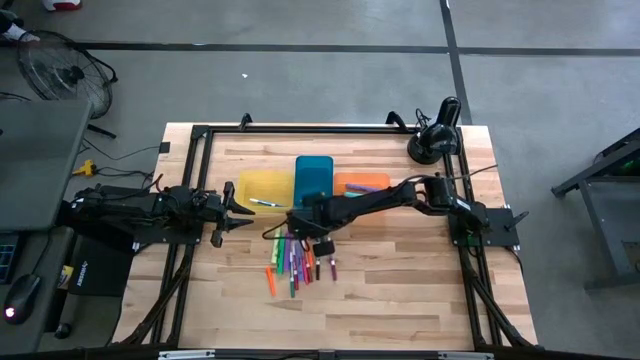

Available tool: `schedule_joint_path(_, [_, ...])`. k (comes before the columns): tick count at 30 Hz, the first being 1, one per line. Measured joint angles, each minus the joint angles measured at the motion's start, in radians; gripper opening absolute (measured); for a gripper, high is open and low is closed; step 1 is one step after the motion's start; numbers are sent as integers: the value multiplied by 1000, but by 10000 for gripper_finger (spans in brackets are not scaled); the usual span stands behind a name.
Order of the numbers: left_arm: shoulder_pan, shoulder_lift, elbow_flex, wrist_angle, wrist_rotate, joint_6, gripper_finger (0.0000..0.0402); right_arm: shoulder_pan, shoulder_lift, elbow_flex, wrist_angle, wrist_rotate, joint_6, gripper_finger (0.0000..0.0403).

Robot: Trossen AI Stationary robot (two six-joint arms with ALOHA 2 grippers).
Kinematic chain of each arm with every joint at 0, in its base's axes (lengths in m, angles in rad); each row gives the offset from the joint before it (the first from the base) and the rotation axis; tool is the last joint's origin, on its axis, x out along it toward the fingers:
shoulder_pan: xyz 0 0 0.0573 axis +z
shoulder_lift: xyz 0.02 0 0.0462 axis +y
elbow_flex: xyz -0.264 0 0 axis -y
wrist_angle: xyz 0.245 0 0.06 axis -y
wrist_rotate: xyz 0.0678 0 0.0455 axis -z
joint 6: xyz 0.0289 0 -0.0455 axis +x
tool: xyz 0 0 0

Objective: Pick & Place Markers
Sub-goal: Put the dark blue pen into the blue bin

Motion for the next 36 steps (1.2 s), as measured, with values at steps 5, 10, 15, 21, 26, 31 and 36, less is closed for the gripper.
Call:
schedule_joint_path(5, [0, 0, 0, 0, 0, 0, 104, 11, 0, 71, -68, 4, 4, 23])
schedule_joint_path(10, [0, 0, 0, 0, 0, 0, 104, 22, -1, 180, -151, 5, -20, 23])
schedule_joint_path(15, [0, 0, 0, 0, 0, 0, 104, 21, -2, 317, -259, 69, -89, 23])
schedule_joint_path(21, [0, 0, 0, 0, 0, 0, 104, -28, -5, 386, -348, 140, -110, 23])
schedule_joint_path(26, [0, 0, 0, 0, 0, 0, 104, -89, -5, 380, -355, 128, -73, 23])
schedule_joint_path(31, [0, 0, 0, 0, 0, 0, 104, -140, -3, 322, -343, 121, -62, 23])
schedule_joint_path(36, [0, 0, 0, 0, 0, 0, 104, -169, -4, 245, -244, 39, -82, 23])
